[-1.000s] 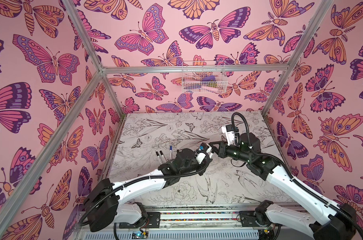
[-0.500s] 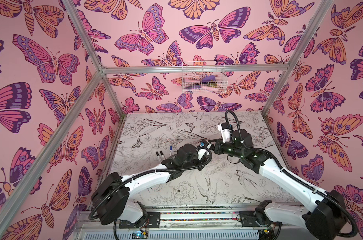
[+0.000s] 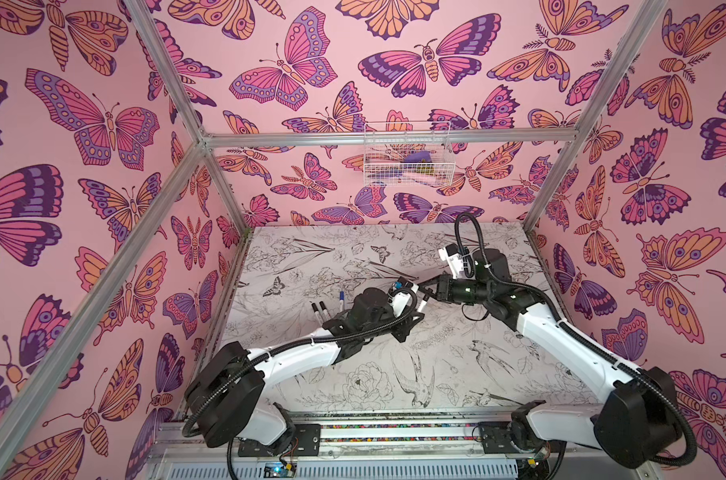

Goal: Insert the pens into the pen caps
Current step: 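Open the right gripper and draw it back from the capped marker, then lower the capped marker by the others, open left gripper while right withdraws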

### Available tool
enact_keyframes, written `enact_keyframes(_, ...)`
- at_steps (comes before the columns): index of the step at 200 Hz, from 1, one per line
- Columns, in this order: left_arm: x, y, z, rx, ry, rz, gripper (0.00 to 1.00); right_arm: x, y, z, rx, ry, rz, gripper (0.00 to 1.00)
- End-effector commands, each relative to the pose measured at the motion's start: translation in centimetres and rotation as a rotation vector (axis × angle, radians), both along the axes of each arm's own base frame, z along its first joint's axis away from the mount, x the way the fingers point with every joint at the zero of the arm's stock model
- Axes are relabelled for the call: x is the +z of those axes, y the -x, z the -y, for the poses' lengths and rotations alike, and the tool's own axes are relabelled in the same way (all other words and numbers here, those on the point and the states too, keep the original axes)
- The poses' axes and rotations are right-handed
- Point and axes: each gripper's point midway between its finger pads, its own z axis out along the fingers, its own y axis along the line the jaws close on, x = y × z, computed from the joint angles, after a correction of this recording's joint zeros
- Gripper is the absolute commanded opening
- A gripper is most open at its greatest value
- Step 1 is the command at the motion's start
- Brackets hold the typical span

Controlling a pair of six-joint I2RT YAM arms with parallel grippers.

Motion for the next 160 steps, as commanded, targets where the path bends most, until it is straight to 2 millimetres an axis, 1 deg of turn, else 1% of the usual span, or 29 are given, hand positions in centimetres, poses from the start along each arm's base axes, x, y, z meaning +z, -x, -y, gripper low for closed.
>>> enact_keyframes(1, 4.6, -3.9, -3.3, 0.205, 0.188, 0.089, 0.0, -2.2, 3.4, 0.3, 0.067, 0.031, -0.21, 0.39)
enact_keyframes(22, -0.1, -3.2, -4.4, 0.222, 0.108, 0.009, 0.0, 0.8, 0.4, 1.3, -0.017, -0.038, -0.14, 0.56)
enact_keyframes(40, -2.8, -2.8, -5.4, 0.257, 0.054, -0.039, 0.0, 3.5, -2.2, 3.0, -0.106, -0.102, -0.074, 0.7)
enact_keyframes(52, -4.1, -2.8, -6.4, 0.299, 0.029, -0.063, 0.0, 4.6, -3.4, 4.2, -0.162, -0.12, -0.038, 0.73)
enact_keyframes(63, -5.1, -2.9, -7.6, 0.355, 0.01, -0.085, 0.0, 5.0, -4.1, 4.9, -0.19, -0.112, -0.009, 0.73)
enact_keyframes(72, -6.0, -3.0, -8.6, 0.409, -0.012, -0.109, 0.0, 4.6, -4.2, 5.3, -0.2, -0.082, -0.004, 0.73)
enact_keyframes(91, -8.0, -3.4, -11.0, 0.525, -0.096, -0.17, 0.0, 2.9, -4.0, 5.5, -0.188, -0.017, -0.038, 0.72)
enact_keyframes(106, -9.5, -3.5, -12.1, 0.563, -0.18, -0.206, 0.0, 1.5, -3.9, 5.7, -0.184, 0.016, -0.072, 0.7)
enact_keyframes(131, -11.1, -4.1, -11.8, 0.542, -0.269, -0.236, 0.0, 0.2, -4.0, 6.0, -0.183, 0.056, -0.092, 0.69)
enact_keyframes(160, -13.6, -4.8, -12.1, 0.573, -0.31, -0.323, 0.0, 0.3, -4.3, 6.0, -0.176, 0.08, -0.081, 0.68)
